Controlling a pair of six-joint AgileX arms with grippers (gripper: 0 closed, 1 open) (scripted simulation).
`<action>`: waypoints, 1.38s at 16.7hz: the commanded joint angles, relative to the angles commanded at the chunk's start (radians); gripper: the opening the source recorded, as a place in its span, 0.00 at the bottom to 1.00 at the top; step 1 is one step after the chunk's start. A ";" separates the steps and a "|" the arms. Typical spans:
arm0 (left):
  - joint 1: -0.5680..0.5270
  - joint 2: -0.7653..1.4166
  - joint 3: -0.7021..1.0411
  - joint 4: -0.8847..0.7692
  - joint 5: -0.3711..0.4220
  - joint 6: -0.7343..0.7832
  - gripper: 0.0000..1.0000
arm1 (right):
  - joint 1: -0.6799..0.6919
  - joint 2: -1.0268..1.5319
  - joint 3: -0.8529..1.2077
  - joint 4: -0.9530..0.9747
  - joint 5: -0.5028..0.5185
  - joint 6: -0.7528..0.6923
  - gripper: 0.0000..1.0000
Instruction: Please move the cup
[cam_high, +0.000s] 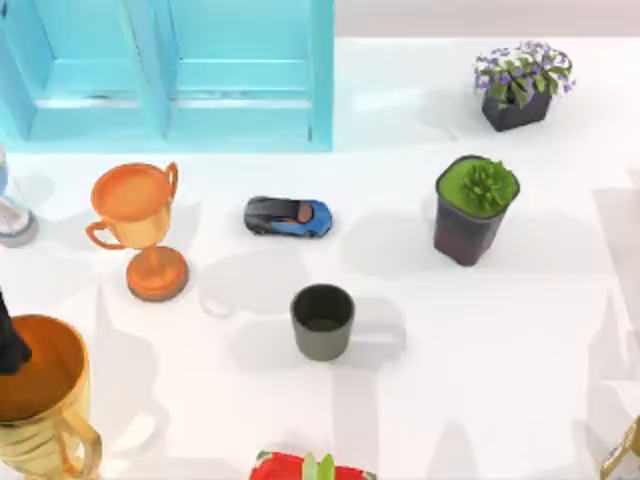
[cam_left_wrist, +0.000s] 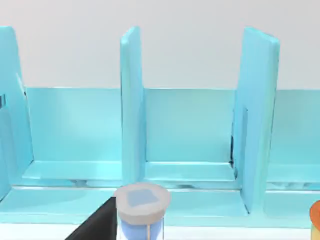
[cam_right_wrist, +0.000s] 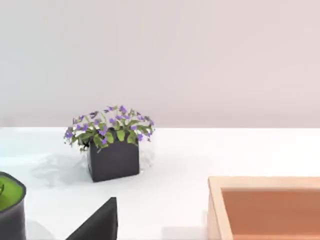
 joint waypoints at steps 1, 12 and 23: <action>0.004 -0.014 0.036 0.003 -0.002 0.000 1.00 | 0.000 0.000 0.000 0.000 0.000 0.000 1.00; -0.094 0.399 0.593 -0.347 -0.046 -0.021 1.00 | 0.000 0.000 0.000 0.000 0.000 0.000 1.00; -0.423 1.383 1.572 -1.035 -0.064 -0.295 1.00 | 0.000 0.000 0.000 0.000 0.000 0.000 1.00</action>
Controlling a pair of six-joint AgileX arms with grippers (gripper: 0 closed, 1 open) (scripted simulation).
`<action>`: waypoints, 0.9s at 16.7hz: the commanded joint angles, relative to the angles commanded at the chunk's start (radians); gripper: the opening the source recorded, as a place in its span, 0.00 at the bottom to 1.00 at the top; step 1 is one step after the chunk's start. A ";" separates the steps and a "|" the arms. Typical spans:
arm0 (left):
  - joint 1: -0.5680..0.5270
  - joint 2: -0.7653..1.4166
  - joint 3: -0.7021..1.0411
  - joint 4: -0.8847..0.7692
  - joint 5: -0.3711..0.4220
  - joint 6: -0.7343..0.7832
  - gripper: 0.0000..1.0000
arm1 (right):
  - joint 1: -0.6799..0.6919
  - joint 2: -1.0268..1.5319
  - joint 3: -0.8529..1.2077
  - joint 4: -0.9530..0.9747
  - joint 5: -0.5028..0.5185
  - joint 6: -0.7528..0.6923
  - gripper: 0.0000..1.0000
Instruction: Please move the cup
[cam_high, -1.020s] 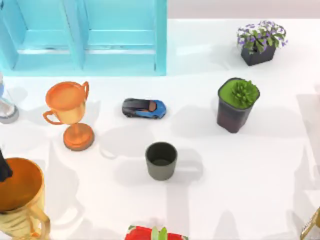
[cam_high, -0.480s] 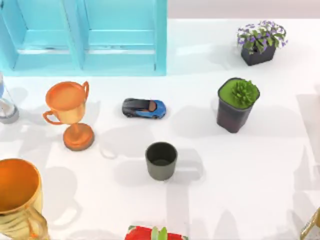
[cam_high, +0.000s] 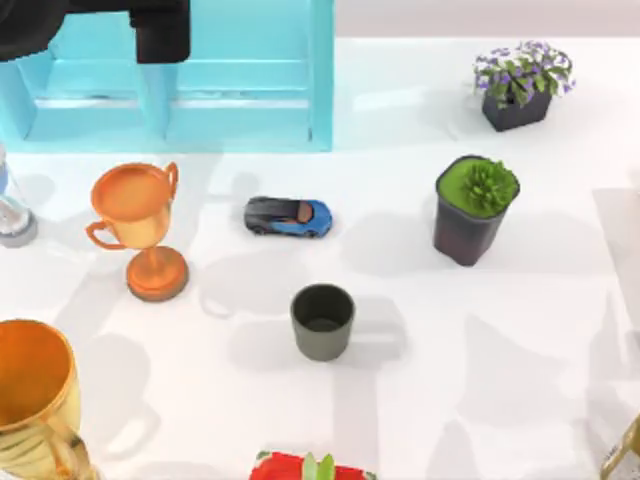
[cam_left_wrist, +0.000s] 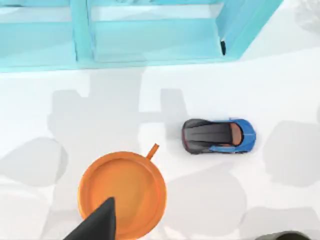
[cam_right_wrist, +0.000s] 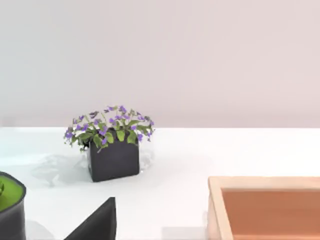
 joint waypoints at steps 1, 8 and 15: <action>-0.036 0.088 0.064 -0.052 0.004 -0.040 1.00 | 0.000 0.000 0.000 0.000 0.000 0.000 1.00; -0.271 0.598 0.354 -0.306 0.043 -0.329 1.00 | 0.000 0.000 0.000 0.000 0.000 0.000 1.00; -0.377 0.782 0.425 -0.370 0.066 -0.475 1.00 | 0.000 0.000 0.000 0.000 0.000 0.000 1.00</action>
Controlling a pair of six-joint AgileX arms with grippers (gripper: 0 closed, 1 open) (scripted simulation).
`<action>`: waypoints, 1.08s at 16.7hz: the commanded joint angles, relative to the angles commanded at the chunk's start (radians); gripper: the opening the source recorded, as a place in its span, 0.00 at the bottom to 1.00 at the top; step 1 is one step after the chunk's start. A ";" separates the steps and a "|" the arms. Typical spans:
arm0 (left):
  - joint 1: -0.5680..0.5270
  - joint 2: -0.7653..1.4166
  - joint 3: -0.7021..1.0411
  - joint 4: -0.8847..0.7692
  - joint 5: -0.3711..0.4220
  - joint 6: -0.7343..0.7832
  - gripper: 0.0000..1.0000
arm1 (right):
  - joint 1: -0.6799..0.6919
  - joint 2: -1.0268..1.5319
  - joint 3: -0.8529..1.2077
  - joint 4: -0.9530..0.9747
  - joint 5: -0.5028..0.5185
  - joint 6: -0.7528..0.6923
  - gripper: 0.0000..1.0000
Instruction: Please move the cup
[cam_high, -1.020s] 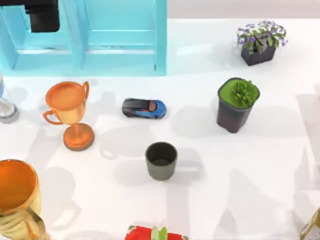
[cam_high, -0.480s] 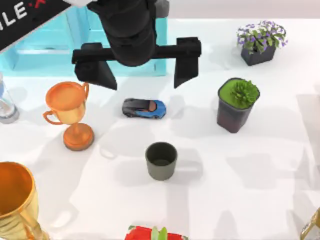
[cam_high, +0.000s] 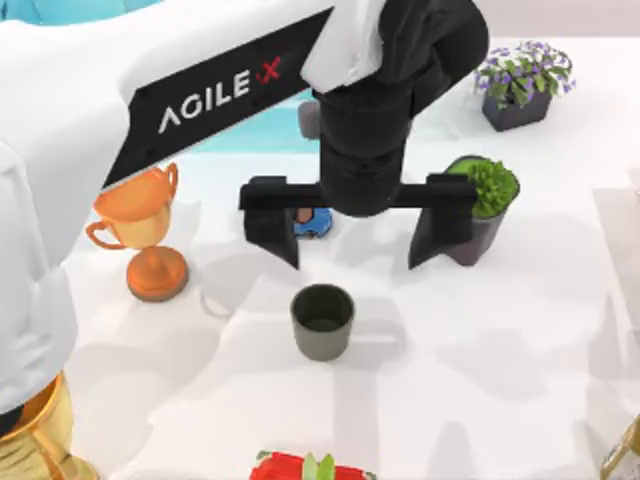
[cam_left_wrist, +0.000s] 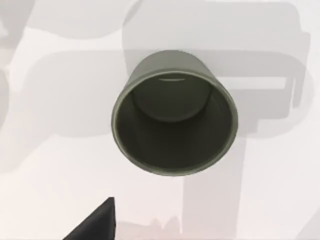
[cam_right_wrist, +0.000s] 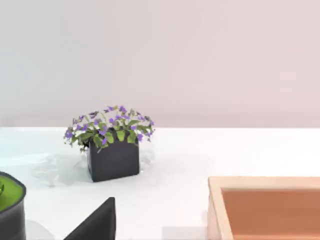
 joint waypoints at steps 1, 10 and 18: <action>0.000 0.000 0.000 0.000 0.000 0.000 1.00 | 0.000 0.000 0.000 0.000 0.000 0.000 1.00; 0.005 0.018 -0.152 0.173 0.000 0.005 1.00 | 0.000 0.000 0.000 0.000 0.000 0.000 1.00; 0.003 0.048 -0.322 0.370 0.000 0.004 1.00 | 0.000 0.000 0.000 0.000 0.000 0.000 1.00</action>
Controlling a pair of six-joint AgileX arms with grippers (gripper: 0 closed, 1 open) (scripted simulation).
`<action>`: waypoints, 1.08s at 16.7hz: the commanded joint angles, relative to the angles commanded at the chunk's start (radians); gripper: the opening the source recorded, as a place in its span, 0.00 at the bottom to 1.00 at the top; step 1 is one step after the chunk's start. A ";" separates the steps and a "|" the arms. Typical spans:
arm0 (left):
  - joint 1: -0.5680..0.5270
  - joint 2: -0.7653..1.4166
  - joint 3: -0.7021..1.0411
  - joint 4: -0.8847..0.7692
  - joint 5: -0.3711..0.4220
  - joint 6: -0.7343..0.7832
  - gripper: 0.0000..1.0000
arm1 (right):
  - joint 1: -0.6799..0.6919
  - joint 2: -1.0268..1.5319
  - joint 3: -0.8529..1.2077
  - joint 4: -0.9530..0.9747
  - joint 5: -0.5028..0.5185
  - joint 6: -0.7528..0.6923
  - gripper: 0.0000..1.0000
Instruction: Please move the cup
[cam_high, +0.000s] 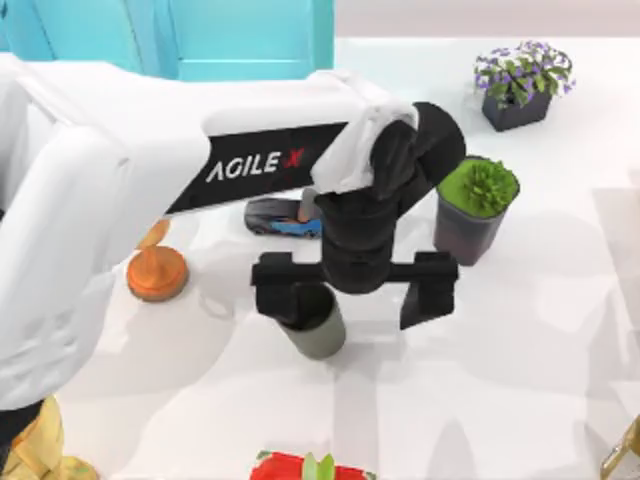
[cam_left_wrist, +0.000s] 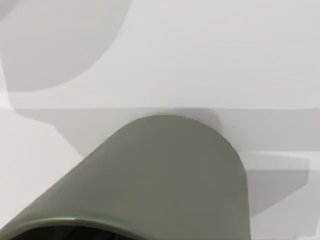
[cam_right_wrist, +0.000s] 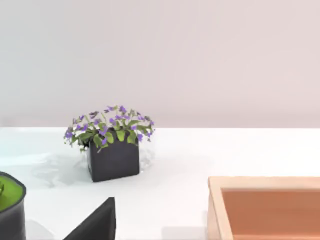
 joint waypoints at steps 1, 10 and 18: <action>0.000 0.000 0.000 0.000 0.000 0.000 1.00 | 0.000 0.000 0.000 0.000 0.000 0.000 1.00; 0.000 0.000 0.000 0.000 0.000 0.000 0.32 | 0.000 0.000 0.000 0.000 0.000 0.000 1.00; 0.000 0.000 0.000 0.000 0.000 0.000 0.00 | 0.000 0.000 0.000 0.000 0.000 0.000 1.00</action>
